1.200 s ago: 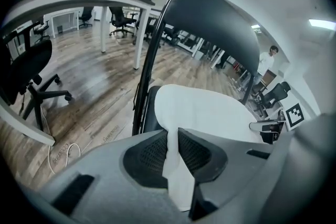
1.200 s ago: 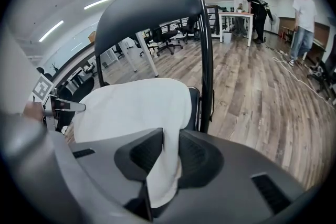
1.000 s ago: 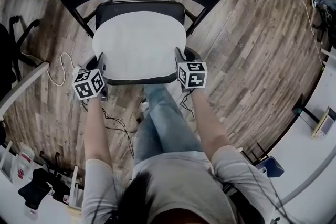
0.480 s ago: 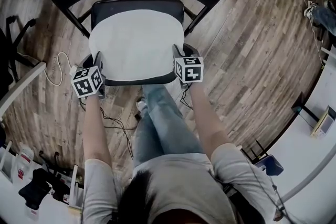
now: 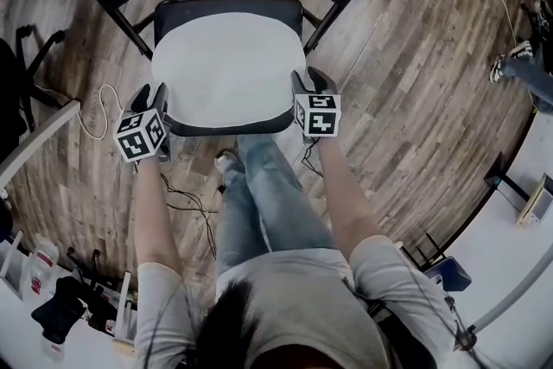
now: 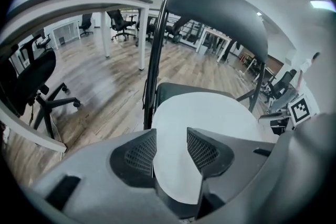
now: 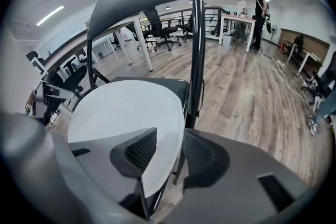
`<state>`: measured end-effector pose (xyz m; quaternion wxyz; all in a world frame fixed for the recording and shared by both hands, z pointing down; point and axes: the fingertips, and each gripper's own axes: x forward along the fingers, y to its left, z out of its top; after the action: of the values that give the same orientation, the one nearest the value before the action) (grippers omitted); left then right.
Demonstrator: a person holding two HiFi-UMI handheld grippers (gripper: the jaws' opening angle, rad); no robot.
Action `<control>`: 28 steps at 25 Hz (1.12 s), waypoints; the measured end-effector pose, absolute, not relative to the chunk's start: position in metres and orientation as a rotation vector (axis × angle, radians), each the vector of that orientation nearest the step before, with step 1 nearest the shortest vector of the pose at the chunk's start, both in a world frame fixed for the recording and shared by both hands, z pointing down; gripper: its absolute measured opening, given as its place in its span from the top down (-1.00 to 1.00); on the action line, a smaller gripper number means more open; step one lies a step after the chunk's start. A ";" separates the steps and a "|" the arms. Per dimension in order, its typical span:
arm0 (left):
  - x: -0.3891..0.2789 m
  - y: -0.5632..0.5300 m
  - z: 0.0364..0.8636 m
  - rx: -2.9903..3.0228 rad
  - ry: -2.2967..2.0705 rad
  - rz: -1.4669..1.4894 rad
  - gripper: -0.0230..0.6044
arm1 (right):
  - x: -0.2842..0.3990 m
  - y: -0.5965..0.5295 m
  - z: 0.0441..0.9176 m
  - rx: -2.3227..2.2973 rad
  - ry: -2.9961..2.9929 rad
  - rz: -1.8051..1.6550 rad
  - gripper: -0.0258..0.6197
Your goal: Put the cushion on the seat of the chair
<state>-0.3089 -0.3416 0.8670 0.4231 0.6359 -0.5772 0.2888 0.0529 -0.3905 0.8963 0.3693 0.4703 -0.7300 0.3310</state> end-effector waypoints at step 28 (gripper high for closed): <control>-0.278 -0.268 0.630 2.040 -1.630 0.517 0.88 | -0.006 -0.308 0.649 1.372 -2.250 0.590 0.86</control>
<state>-0.2776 -0.2680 0.6298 0.2376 0.7445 -0.5947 0.1887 -0.0055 -0.3085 0.6489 0.2189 0.4956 -0.8130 0.2134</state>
